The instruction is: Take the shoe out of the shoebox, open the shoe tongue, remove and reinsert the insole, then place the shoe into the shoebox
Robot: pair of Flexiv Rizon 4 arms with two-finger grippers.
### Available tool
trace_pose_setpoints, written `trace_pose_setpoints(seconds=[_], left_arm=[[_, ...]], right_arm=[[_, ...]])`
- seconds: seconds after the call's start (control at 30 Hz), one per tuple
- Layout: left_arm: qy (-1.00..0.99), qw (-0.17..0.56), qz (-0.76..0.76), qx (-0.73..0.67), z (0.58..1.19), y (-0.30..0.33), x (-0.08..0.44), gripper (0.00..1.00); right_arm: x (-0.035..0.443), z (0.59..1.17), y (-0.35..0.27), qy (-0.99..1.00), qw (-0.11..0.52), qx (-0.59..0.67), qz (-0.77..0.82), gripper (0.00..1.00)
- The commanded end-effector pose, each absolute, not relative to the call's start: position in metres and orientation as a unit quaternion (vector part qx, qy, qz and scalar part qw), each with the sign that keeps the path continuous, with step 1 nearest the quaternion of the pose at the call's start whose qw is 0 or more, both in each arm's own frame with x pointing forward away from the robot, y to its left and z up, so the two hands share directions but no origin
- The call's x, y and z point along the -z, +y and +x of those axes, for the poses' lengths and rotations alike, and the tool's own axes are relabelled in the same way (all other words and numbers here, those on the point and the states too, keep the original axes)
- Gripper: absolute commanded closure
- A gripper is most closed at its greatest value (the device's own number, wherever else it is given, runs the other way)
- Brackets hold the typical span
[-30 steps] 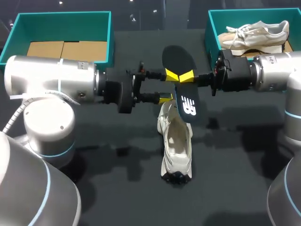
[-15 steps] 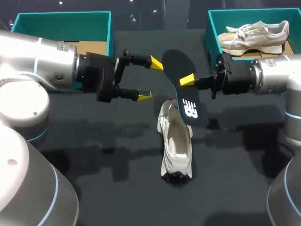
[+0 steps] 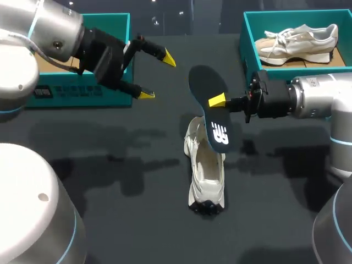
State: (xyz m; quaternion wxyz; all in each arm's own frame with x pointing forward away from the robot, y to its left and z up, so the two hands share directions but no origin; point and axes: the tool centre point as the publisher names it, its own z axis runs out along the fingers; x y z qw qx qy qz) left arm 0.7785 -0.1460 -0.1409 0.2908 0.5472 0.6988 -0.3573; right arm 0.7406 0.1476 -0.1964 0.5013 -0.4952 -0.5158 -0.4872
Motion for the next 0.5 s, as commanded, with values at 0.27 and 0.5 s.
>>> trace_pose_setpoints(seconds=[0.27,0.5], left_arm=[[0.727,0.213,0.581,0.296,0.782,-0.150,0.134,0.00],[0.737,0.141,0.611,0.251,0.800,-0.160,0.115,0.00]], right_arm=[[0.198,0.739,0.149,-0.514,0.501,0.489,-0.496,1.00],[0.198,0.739,0.149,-0.514,0.501,0.489,-0.496,1.00]])
